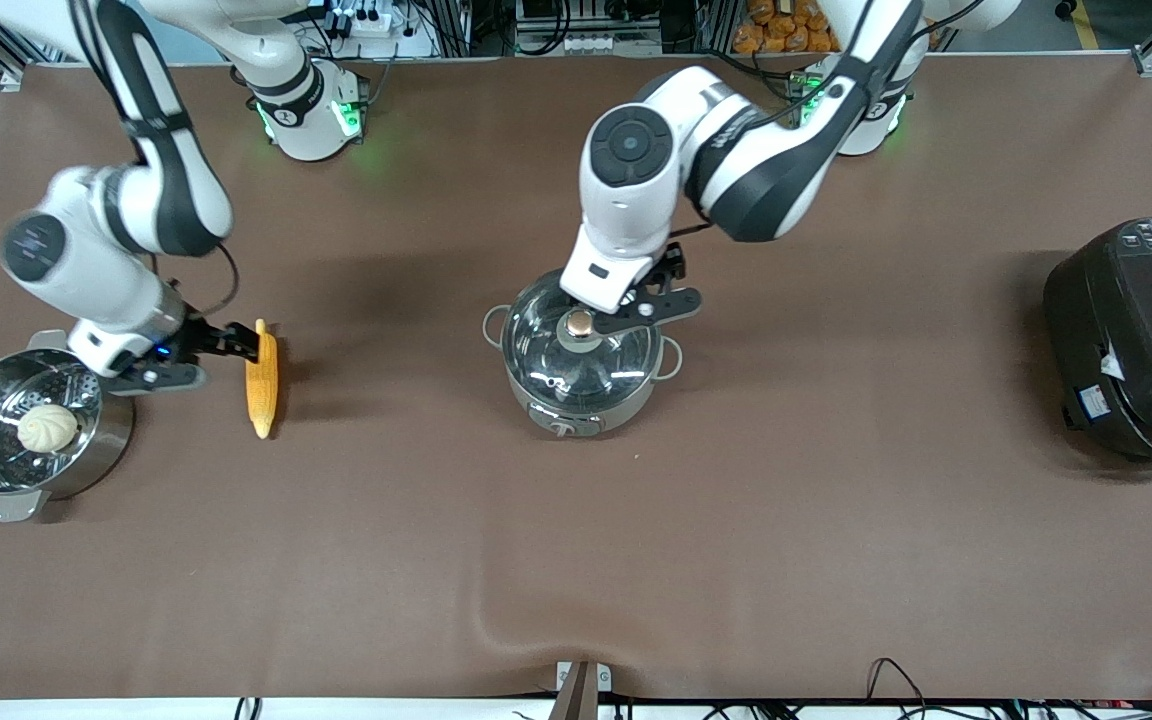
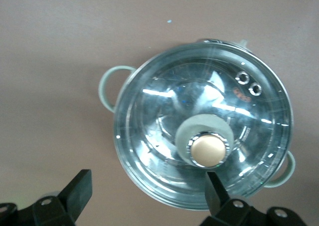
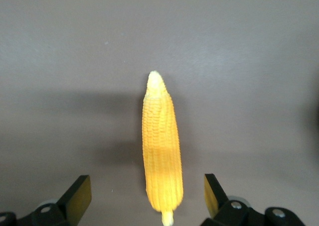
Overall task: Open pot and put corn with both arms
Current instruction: 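Lower the left gripper onto the lid knob while the right gripper reaches the corn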
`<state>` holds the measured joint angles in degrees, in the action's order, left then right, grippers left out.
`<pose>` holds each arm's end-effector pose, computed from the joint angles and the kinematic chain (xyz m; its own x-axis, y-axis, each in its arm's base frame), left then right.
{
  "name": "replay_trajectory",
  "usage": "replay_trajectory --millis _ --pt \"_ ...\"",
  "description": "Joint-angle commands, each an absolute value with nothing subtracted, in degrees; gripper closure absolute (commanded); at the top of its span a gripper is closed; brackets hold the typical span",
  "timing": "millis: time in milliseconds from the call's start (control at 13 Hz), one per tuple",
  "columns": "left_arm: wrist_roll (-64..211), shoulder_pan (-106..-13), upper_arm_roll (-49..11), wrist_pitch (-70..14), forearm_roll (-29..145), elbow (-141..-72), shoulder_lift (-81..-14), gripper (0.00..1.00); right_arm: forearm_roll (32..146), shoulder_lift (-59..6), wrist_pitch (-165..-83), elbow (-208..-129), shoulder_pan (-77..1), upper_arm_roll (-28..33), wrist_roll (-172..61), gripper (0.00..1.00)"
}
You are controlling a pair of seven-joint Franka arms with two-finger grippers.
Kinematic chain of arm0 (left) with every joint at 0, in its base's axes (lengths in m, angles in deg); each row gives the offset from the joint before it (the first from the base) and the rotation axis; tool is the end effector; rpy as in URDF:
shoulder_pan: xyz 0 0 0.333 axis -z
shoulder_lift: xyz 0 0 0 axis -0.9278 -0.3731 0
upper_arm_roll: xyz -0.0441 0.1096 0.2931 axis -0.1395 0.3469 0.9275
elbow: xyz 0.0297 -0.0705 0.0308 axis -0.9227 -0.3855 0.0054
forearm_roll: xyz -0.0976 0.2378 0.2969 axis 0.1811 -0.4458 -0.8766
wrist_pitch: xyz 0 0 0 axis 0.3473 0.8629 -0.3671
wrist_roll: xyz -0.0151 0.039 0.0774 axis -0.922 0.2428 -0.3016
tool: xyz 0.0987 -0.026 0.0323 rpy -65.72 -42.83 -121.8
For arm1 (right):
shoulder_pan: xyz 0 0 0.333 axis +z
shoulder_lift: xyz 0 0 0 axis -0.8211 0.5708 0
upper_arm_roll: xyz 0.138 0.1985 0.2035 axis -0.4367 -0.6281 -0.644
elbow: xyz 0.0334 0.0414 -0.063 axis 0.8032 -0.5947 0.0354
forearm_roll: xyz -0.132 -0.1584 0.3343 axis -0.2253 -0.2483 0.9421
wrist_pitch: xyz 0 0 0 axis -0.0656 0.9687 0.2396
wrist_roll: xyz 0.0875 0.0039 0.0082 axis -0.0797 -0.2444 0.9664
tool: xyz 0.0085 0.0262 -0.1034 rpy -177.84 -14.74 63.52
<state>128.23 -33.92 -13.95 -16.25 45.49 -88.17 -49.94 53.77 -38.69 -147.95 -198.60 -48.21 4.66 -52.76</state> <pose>0.4917 -0.4854 0.4181 0.9678 0.2428 -0.0669 0.2418 -0.9701 -0.0229 0.5367 -0.0031 0.2757 0.9944 0.1049 -0.0151 0.1049 -0.9945 -0.0008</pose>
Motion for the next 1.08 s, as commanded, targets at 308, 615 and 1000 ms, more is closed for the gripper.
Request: replay_trajectory --millis 308,615,1000 --pt "132.6 -30.2 -13.0 -25.0 43.6 -85.5 -56.2 0.00 53.2 -27.9 -161.7 -200.3 -49.1 4.9 -46.5 0.00" --pt "132.6 -30.3 -13.0 -25.1 43.5 -84.9 -57.6 0.00 53.4 -27.7 -160.8 -200.5 -49.0 4.8 -46.7 0.21" --pt "132.6 -30.6 -13.2 -25.0 43.3 -85.0 -57.6 0.06 54.1 -29.7 -153.7 -199.9 -48.9 4.6 -51.6 0.94"
